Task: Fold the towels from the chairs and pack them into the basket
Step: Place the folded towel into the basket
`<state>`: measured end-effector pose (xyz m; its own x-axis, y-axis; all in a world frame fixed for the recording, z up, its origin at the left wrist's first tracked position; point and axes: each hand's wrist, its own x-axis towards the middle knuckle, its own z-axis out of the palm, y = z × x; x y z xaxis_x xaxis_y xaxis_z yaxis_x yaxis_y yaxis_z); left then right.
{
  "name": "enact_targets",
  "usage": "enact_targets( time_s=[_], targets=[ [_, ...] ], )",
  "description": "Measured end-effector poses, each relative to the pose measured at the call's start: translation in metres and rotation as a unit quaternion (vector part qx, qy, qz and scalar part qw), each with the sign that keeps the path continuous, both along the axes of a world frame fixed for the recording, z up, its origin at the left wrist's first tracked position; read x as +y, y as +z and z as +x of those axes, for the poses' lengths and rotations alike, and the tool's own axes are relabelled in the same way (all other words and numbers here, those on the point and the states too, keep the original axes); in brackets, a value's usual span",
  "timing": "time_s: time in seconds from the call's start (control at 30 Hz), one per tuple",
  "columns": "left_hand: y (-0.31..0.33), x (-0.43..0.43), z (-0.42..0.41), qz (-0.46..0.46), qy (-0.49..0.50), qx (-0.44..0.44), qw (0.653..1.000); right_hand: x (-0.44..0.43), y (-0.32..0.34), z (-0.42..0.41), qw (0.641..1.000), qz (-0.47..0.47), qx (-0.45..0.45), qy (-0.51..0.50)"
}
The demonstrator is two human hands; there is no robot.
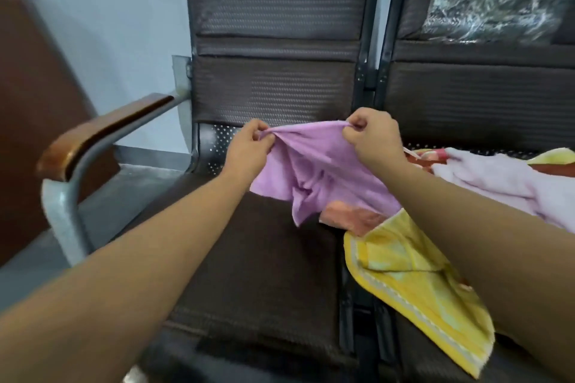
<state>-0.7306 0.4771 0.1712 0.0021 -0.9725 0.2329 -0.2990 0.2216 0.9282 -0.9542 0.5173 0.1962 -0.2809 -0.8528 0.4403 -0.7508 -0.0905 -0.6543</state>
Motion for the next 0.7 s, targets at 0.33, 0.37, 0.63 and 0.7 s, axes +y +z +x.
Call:
enact_targets(
  time_s=[0.33,0.37,0.63,0.7],
  targets=[
    [0.101,0.099,0.032,0.037,-0.023,0.016,0.999,0.084,0.052,0.043,0.98,0.122,0.012,0.154],
    [0.102,0.112,0.032,0.043,-0.025,0.005,0.999,0.092,0.047,0.048,0.972,0.152,0.025,0.178],
    [0.096,0.143,0.051,0.078,0.041,-0.065,0.994,0.122,-0.027,0.016,0.932,0.227,0.272,-0.072],
    [0.082,0.139,0.055,0.077,0.047,-0.167,0.982,0.117,-0.033,0.006,0.945,0.225,0.223,-0.084]
  ],
)
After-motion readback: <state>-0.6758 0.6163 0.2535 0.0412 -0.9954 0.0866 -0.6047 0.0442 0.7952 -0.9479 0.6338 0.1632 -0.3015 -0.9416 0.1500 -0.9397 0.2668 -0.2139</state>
